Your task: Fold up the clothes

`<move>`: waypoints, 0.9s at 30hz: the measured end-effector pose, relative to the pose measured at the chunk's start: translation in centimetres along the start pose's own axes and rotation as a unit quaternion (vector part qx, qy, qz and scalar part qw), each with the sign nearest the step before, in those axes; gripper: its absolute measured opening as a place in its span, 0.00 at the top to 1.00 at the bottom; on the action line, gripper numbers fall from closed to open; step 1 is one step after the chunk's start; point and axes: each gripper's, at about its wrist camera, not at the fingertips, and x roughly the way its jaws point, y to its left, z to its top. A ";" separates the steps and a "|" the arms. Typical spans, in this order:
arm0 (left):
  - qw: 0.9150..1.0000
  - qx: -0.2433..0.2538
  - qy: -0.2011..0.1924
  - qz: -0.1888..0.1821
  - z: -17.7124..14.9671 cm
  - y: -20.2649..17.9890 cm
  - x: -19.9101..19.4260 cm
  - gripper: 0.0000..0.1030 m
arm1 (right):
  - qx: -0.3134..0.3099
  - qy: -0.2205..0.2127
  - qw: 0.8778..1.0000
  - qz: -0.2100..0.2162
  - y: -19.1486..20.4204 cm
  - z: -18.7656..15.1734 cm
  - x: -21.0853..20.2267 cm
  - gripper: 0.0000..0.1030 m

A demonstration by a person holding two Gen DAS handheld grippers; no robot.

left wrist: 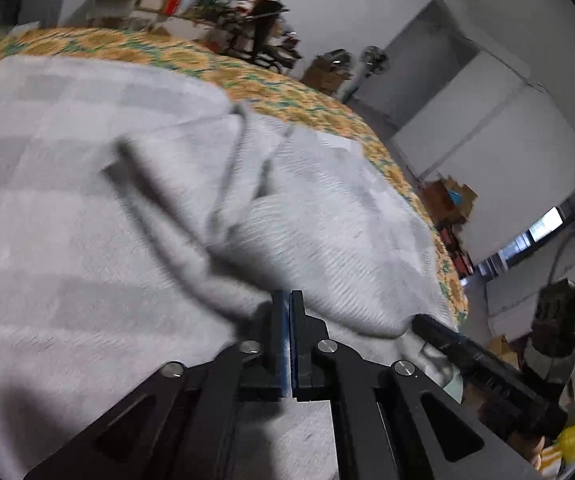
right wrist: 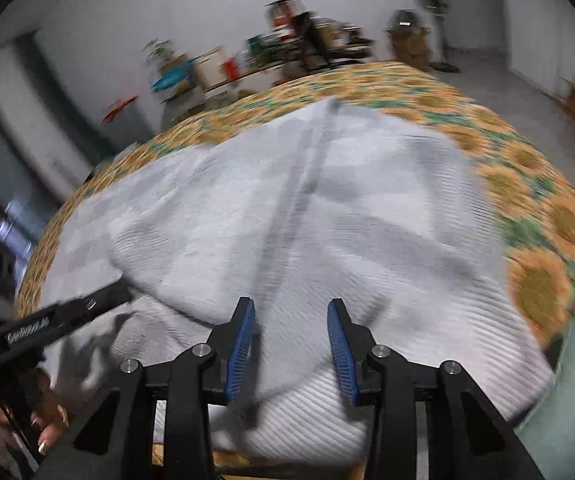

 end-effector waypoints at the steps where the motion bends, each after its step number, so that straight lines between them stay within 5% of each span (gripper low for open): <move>1: 1.000 -0.004 -0.001 0.008 -0.2 0.4 -0.4 0.97 | 0.008 -0.007 1.000 -0.014 -0.5 0.2 -0.5 0.58; 6: 0.999 -0.049 0.004 0.001 0.3 2.1 -1.6 0.97 | 0.003 -0.041 0.998 -0.036 -0.2 3.4 -1.9 0.59; 10: 0.997 -0.072 -0.001 0.003 3.7 1.9 -1.3 0.90 | -0.050 -0.053 0.997 -0.038 3.3 9.4 0.2 0.59; 11: 0.997 -0.072 0.002 0.005 5.6 1.4 -0.7 0.87 | -0.058 -0.051 0.996 -0.039 4.1 11.3 1.3 0.59; 13: 0.997 -0.072 0.017 0.010 8.2 1.0 0.4 0.63 | -0.050 -0.036 0.997 -0.044 4.0 14.7 3.8 0.59; 15: 0.995 -0.085 0.043 0.004 11.1 1.3 2.1 0.55 | -0.038 -0.014 0.998 -0.042 3.5 17.4 6.5 0.57; 21: 0.991 -0.107 0.073 0.032 17.9 0.7 7.4 0.54 | 0.016 0.045 0.999 -0.021 0.7 20.9 13.0 0.56; 27: 0.988 -0.106 0.101 0.037 19.5 1.0 10.5 0.55 | 0.034 0.062 0.997 0.006 -0.1 21.3 15.8 0.56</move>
